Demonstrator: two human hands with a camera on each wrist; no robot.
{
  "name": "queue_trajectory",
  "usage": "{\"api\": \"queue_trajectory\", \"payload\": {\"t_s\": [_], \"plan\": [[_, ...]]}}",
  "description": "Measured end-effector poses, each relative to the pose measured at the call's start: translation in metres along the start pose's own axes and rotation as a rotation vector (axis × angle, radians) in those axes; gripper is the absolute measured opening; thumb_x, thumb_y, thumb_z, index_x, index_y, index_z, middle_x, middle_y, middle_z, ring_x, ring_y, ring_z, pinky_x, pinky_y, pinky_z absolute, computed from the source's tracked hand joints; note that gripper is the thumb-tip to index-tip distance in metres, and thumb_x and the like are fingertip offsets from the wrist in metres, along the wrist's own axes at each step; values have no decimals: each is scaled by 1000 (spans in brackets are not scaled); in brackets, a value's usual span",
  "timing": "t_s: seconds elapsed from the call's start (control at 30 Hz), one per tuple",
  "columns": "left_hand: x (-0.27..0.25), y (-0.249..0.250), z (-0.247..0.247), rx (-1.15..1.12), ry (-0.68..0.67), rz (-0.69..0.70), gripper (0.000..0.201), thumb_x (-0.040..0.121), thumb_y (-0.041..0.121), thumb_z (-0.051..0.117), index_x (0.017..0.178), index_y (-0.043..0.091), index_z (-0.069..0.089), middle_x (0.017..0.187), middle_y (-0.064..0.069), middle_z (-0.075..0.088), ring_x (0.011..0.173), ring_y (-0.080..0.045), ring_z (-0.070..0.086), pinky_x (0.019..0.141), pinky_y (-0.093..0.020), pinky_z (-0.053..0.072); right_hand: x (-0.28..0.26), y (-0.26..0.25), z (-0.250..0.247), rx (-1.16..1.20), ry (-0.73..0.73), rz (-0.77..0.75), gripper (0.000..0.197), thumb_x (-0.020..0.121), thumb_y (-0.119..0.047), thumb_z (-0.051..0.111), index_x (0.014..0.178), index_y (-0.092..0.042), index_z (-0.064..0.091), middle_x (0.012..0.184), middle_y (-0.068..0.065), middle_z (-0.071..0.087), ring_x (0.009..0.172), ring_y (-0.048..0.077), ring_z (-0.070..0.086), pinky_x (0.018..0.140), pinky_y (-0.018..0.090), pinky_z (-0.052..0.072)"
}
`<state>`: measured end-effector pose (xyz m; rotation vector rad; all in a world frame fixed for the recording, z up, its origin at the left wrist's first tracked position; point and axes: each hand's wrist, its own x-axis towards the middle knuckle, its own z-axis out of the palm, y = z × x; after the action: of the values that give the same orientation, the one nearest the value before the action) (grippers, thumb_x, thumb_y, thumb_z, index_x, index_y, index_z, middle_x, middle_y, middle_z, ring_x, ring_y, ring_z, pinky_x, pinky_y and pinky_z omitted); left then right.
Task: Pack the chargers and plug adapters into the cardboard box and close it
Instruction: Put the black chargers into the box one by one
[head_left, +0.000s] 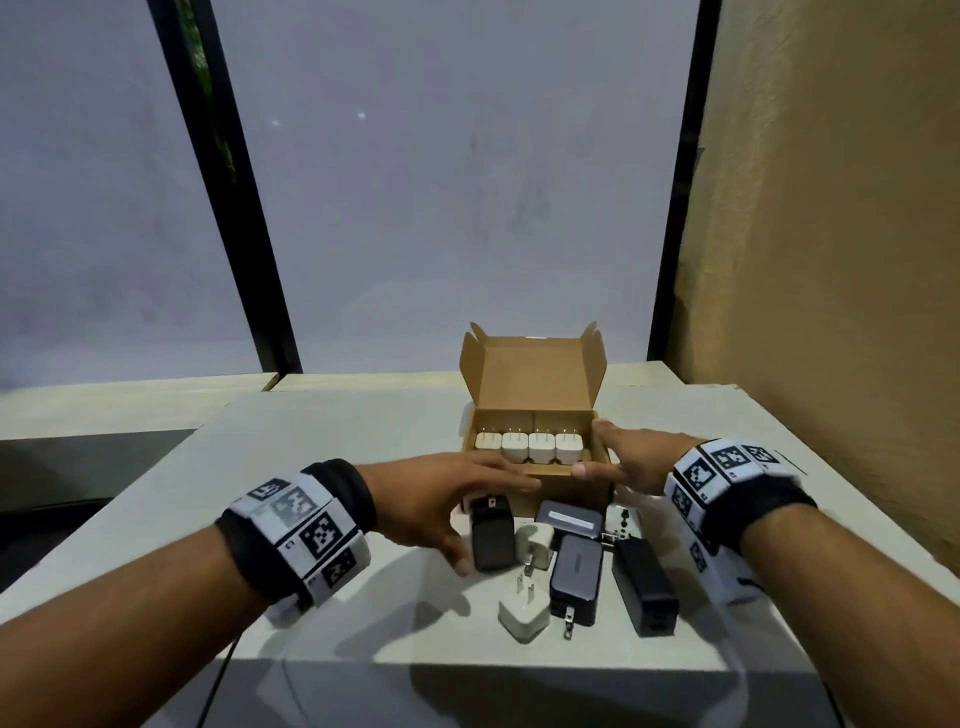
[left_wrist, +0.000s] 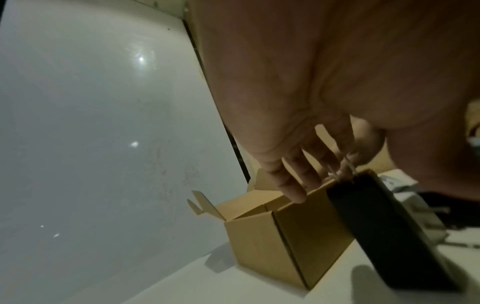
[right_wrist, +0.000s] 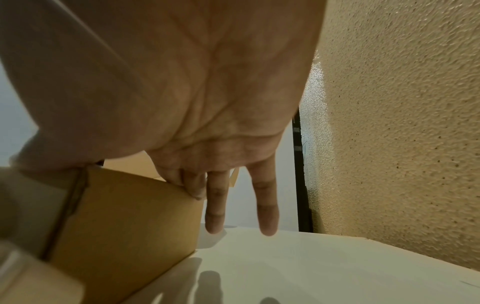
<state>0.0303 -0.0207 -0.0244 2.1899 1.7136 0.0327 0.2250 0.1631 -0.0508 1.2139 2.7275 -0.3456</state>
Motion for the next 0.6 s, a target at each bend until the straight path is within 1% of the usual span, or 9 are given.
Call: {"api": "queue_trajectory", "payload": {"t_s": [0.07,0.1,0.2,0.27,0.33,0.4,0.43,0.53,0.6], "plan": [[-2,-7,7,22,23,-38,89,78,15,77,148,37,26,148,8,37,128,-10,39,99,-19,34,-1,-2,0,-2,-5,10,81,83,-72,39,144,-21,25,148,7,43,128,27,49,107,43,37],[-2,-9,10,21,44,-49,87,80,12,75,148,37,27,145,6,40,125,-14,44,96,-19,37,-1,-3,-1,-2,-7,16,83,84,-72,39,146,-20,23,150,6,40,131,27,46,109,43,35],[-1,-14,15,20,116,-61,74,84,7,70,144,33,36,138,4,46,116,-12,48,87,-12,39,1,-2,0,-1,-16,19,91,81,-75,36,151,-21,15,157,3,28,138,26,38,113,43,30],[0,-17,16,22,141,-68,65,84,8,70,140,30,43,135,4,47,111,-8,48,86,-11,39,2,-1,0,2,-17,20,93,80,-77,35,152,-21,14,157,4,28,137,26,38,113,42,30],[-1,-20,19,5,141,-87,60,84,12,71,136,31,47,135,5,48,115,-10,49,89,-14,41,1,-2,-1,-4,-24,24,92,81,-76,35,152,-21,13,156,5,30,137,26,39,113,42,31],[-2,-22,23,-22,139,-99,58,84,17,71,134,32,47,135,6,50,116,-11,49,92,-17,41,0,-3,-1,-11,-27,25,89,84,-73,36,152,-20,13,156,6,31,136,26,40,112,41,31],[-3,-23,25,-39,147,-103,57,85,19,71,134,33,46,134,7,51,114,-10,50,91,-16,41,0,-3,-2,-17,-31,26,88,85,-72,36,152,-19,13,156,6,30,136,27,39,112,41,31],[-5,-25,27,-118,184,-124,51,84,24,71,130,33,50,128,7,56,104,-9,54,81,-12,41,-1,-3,-3,-26,-44,35,87,85,-72,35,151,-20,13,155,7,32,136,27,41,111,41,32],[-6,-25,27,-184,200,-152,48,84,27,71,128,31,52,124,7,59,102,-8,56,82,-14,44,-1,-3,-3,-31,-37,32,85,85,-71,36,150,-20,16,152,9,38,132,28,45,109,41,35]]}}
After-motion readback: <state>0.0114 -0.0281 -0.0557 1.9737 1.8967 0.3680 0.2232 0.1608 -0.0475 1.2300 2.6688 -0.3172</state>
